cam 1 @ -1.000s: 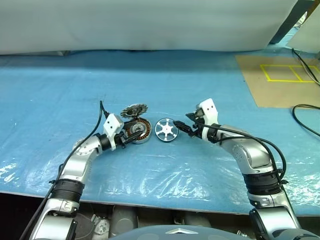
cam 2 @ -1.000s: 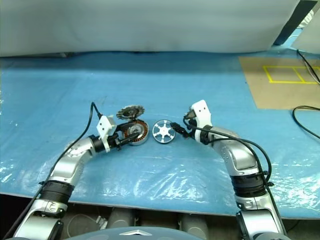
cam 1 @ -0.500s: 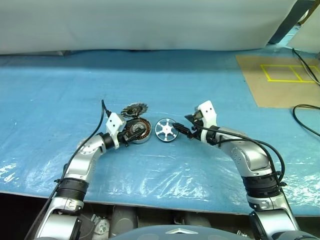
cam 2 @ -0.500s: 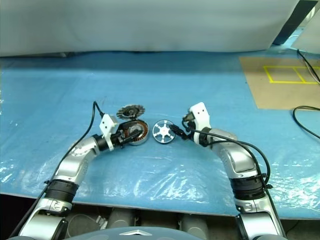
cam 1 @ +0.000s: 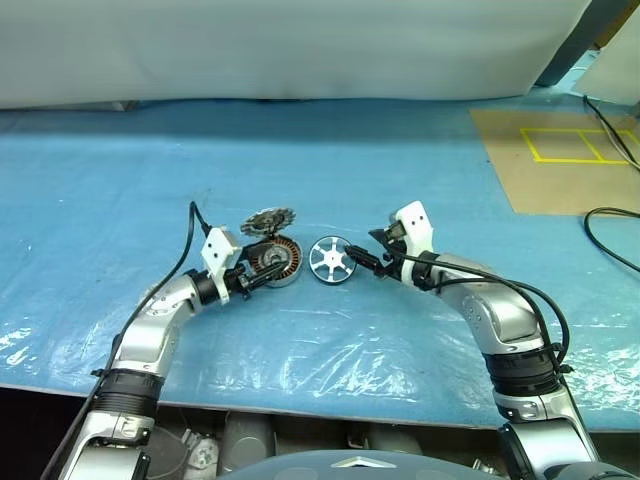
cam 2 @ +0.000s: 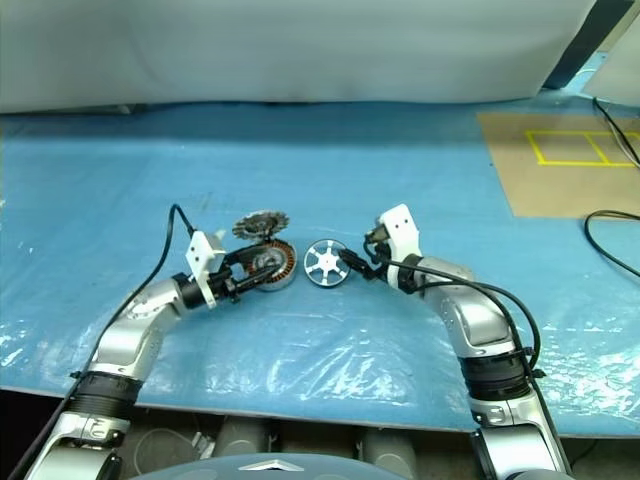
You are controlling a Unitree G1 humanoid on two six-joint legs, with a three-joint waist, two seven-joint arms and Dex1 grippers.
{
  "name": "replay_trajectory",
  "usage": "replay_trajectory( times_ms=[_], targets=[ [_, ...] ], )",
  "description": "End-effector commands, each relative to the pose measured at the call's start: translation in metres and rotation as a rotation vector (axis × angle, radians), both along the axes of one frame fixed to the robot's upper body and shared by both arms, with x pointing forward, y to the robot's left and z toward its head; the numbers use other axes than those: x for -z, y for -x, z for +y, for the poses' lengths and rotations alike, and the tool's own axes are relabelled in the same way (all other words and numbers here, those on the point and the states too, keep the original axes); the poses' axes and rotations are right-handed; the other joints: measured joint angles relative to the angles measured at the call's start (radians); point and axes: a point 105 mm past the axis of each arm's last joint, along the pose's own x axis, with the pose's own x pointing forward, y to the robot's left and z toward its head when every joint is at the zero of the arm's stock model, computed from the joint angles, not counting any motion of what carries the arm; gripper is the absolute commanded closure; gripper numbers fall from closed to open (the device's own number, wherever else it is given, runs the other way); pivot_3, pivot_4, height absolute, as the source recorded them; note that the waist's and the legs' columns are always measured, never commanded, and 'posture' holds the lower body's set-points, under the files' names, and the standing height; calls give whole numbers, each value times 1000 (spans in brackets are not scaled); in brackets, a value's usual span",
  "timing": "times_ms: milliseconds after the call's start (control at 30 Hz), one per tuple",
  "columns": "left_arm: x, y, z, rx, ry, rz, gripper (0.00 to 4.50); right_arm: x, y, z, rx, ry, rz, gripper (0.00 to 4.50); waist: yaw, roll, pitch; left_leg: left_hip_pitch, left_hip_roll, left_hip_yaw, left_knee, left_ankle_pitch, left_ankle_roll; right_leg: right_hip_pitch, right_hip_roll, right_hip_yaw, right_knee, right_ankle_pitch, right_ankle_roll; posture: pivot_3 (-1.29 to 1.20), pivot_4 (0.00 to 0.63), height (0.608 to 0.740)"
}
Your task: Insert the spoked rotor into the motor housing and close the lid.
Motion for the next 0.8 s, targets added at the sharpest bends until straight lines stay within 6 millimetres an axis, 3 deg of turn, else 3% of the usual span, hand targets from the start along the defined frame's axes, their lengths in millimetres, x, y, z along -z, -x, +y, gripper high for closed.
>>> replay_trajectory(
  times_ms=[33,367,800],
  targets=[
    [-8,4,6,-2,-39,-45,1814,-7,-1,4,-19,-6,-37,584,0,0,0,0,0,0,0,0,0,0,0,0,0,0,0,0,150,740],
    [14,-15,19,-54,-230,-115,1814,-6,-1,6,-22,-5,-37,584,0,0,0,0,0,0,0,0,0,0,0,0,0,0,0,0,150,740],
    [15,-21,16,6,-252,-156,1814,-5,1,2,0,-10,-30,584,0,0,0,0,0,0,0,0,0,0,0,0,0,0,0,0,150,740]
  ],
)
